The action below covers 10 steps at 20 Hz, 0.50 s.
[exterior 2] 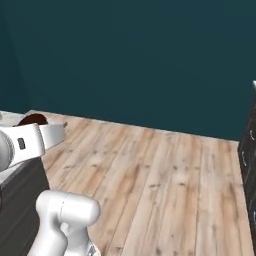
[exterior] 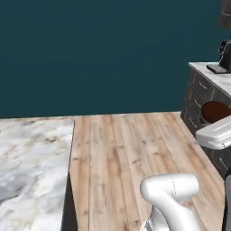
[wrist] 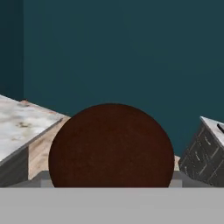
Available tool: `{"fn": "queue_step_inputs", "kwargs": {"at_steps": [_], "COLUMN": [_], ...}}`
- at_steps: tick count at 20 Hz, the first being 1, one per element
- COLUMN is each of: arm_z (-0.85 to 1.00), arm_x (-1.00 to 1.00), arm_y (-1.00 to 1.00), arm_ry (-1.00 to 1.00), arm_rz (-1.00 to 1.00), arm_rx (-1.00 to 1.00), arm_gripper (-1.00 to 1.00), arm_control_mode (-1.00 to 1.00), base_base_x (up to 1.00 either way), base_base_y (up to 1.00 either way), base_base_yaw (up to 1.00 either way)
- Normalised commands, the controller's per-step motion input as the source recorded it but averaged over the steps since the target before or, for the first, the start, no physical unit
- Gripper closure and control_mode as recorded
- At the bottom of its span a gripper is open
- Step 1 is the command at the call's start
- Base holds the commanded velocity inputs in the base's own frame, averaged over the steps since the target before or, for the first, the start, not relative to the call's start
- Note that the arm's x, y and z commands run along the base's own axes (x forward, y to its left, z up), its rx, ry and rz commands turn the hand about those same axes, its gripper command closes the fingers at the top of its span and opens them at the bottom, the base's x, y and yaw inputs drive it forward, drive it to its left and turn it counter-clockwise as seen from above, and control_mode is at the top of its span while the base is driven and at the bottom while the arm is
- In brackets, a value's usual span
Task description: Take the cupcakes from the fridge and place them on the empty tray on the dining counter.
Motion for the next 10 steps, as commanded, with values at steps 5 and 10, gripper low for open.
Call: {"fn": "queue_step_inputs", "kwargs": {"at_steps": [5,10], "arm_z": [0.00,0.00], "arm_x": [0.00,0.00], "arm_y": [0.00,0.00], "arm_ry": [0.00,0.00], "arm_rz": [0.00,0.00], "arm_rx": [0.00,0.00], "arm_gripper": [1.00,1.00], "arm_control_mode": [1.00,1.00], "base_base_x": [1.00,1.00], "base_base_y": [-0.56,-0.52], "base_base_yaw": [0.46,0.45]}}
